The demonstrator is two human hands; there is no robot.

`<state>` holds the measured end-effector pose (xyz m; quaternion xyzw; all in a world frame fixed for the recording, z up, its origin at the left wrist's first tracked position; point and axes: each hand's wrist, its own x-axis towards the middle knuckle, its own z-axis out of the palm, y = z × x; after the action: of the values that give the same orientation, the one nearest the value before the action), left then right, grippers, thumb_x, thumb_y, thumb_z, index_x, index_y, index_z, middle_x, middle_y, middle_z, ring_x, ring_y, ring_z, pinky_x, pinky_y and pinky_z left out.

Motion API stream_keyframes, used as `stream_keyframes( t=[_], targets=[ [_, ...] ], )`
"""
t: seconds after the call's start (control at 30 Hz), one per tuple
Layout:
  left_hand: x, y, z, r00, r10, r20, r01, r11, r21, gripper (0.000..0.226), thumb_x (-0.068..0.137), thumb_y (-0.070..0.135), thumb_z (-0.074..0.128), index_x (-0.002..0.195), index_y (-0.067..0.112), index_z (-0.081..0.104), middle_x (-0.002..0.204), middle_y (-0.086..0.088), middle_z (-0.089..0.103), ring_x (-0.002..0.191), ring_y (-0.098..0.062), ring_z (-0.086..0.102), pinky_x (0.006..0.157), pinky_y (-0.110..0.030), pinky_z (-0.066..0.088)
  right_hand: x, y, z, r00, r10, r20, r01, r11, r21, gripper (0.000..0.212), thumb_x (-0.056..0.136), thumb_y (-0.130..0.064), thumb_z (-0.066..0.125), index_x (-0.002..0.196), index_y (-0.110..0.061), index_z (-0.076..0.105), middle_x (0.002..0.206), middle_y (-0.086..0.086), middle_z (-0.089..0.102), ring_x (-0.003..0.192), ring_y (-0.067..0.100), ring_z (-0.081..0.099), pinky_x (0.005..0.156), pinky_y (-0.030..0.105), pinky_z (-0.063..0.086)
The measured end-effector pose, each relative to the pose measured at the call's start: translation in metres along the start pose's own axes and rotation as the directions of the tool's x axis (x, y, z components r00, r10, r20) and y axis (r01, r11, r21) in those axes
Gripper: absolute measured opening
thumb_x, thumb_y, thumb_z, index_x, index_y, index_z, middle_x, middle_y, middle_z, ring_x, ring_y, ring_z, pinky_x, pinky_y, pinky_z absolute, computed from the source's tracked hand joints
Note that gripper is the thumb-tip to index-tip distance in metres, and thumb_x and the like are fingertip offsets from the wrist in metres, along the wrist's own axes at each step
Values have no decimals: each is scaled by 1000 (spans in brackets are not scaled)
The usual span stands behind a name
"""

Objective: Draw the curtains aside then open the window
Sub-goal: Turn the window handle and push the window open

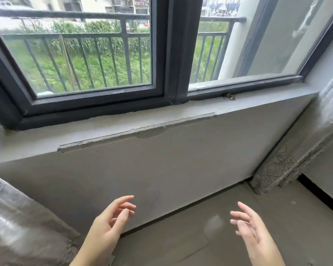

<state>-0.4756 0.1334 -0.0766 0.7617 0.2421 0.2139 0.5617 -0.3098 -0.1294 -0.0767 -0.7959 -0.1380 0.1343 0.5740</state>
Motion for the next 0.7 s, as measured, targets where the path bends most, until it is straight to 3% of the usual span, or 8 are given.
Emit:
stream_keyframes(
  t=[0.27,0.37,0.47,0.57,0.7],
  targets=[
    [84,29,5,991,113,-74,-113,994,10,32,68,49,46,96,46,62,95,10,68,83,-11,65,76,-27,52,107,-36,15,972,-198,123,198,980,13,40,71,-33,49,95,-65,51,100,-26,64,89,4,63,77,22,49],
    [128,39,9,981,170,-93,-170,985,5,31,68,49,47,95,45,62,96,10,68,81,-11,66,74,-23,52,152,-55,17,954,-268,134,269,963,18,38,71,-33,50,99,-58,54,99,-24,64,90,5,63,73,13,49],
    [171,51,14,968,219,-119,-220,975,5,30,69,49,47,94,46,63,92,11,69,82,-12,66,72,-19,53,195,-77,20,937,-326,126,325,945,30,35,69,-41,53,103,-52,56,100,-22,65,91,7,63,74,14,50],
    [210,66,17,955,281,-93,-278,960,45,31,70,48,45,97,48,61,90,13,69,83,-12,66,75,-28,54,234,-101,26,908,-396,140,395,918,32,46,61,-56,48,106,-50,54,102,-25,63,92,4,63,75,21,50],
    [263,93,11,910,408,-76,-397,909,130,31,73,47,44,100,48,59,93,16,68,84,-11,66,77,-33,53,281,-136,38,857,-483,180,484,874,41,53,62,-59,46,112,-42,50,107,-28,59,95,2,61,74,8,46]
  ],
)
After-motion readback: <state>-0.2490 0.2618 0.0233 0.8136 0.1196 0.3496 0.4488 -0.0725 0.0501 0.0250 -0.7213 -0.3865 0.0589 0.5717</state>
